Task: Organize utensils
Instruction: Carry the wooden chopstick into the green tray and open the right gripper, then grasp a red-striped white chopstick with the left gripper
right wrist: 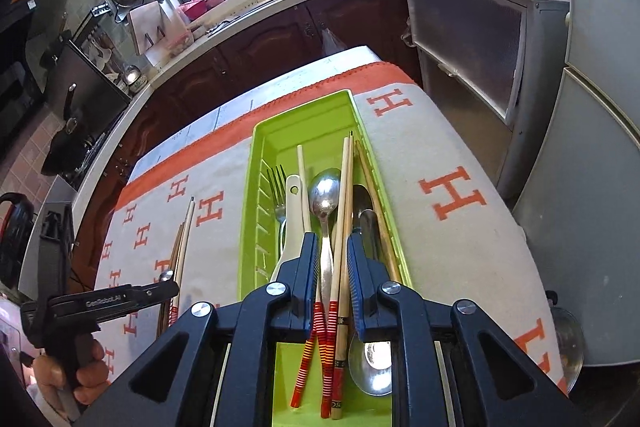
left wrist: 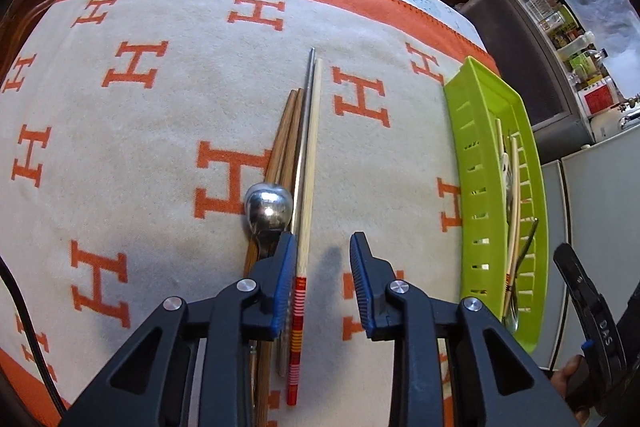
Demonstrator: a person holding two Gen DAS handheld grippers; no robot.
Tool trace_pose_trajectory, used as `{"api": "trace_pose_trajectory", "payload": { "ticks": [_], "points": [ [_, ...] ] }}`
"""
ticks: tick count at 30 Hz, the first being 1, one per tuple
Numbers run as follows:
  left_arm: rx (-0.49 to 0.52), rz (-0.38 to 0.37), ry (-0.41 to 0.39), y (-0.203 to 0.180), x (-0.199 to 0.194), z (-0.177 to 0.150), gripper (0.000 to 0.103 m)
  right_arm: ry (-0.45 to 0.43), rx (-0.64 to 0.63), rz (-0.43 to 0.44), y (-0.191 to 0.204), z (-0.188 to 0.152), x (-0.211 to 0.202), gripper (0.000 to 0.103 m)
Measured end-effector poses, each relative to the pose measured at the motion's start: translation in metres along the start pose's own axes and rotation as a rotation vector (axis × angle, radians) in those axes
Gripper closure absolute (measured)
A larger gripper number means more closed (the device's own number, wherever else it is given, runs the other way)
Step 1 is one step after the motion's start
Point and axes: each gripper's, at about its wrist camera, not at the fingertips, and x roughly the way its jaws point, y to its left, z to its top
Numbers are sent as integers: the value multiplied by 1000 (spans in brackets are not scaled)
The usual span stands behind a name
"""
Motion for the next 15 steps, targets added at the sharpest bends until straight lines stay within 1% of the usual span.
{"api": "trace_pose_trajectory", "payload": {
  "ticks": [5,10,15],
  "points": [
    [2,13,-12,-2,2,2,77,4,14,0,-4,-2,0,88],
    [28,23,-50,-6,-4,4,77,2,18,8,-4,-4,-2,88],
    [37,19,-29,-10,0,5,77,6,17,11,-2,-4,-2,88]
  ]
}}
